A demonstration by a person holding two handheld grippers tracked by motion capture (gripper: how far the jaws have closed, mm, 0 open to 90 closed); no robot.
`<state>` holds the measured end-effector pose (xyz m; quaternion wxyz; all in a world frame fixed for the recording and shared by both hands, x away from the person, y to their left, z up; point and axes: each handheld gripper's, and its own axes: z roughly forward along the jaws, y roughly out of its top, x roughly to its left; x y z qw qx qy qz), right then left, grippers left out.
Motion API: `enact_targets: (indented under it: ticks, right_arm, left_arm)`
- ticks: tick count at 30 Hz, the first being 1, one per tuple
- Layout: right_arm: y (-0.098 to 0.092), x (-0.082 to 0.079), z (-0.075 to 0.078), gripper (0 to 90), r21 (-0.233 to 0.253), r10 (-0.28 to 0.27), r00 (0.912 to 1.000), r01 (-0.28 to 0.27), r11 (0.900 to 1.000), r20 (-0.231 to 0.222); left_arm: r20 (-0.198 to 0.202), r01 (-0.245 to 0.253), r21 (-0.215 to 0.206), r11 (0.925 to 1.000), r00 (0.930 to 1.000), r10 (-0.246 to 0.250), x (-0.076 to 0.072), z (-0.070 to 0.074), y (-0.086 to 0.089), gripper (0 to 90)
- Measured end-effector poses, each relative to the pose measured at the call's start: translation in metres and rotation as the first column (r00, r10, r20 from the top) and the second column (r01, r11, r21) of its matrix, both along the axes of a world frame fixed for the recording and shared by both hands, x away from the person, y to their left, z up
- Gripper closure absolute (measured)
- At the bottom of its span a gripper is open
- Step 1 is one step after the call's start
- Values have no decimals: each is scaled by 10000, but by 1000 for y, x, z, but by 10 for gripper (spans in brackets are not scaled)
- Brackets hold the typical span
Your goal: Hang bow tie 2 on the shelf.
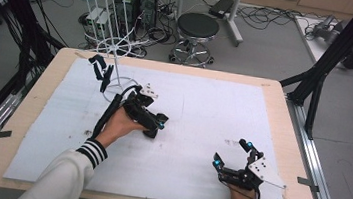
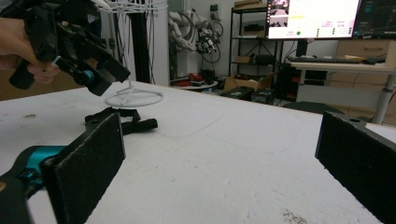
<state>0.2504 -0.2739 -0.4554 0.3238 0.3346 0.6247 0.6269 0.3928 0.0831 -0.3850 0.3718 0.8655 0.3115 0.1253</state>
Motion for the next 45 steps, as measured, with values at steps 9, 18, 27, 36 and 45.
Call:
enact_targets:
  ticks: [9, 18, 27, 36, 45]
  right_arm:
    - [0, 0, 0, 7, 4, 6, 10000, -6, 10000, -4]
    - [0, 0, 0, 7, 16, -8, 10000, 8, 10000, 18]
    - [0, 0, 0, 7, 25, -3, 10000, 2, 10000, 20]
    - [0, 0, 0, 7, 7, -19, 10000, 19, 10000, 20]
    - [-1, 0, 0, 7, 8, -10, 10000, 10, 10000, 70]
  left_arm:
    - [-445, -236, 421, 9988, 9987, 254, 5, -11, -11, 82]
    - [-1008, -706, 1006, 9924, 9916, 808, 11, -23, -19, 125]
    - [-1559, -1009, 1399, 9850, 9801, 1226, 14, -27, -19, 239]
    - [-2033, -1199, 1489, 9816, 9677, 1491, 15, -30, -20, 373]
    - [-2191, -1218, 1597, 9796, 9632, 1555, 16, -33, -21, 482]
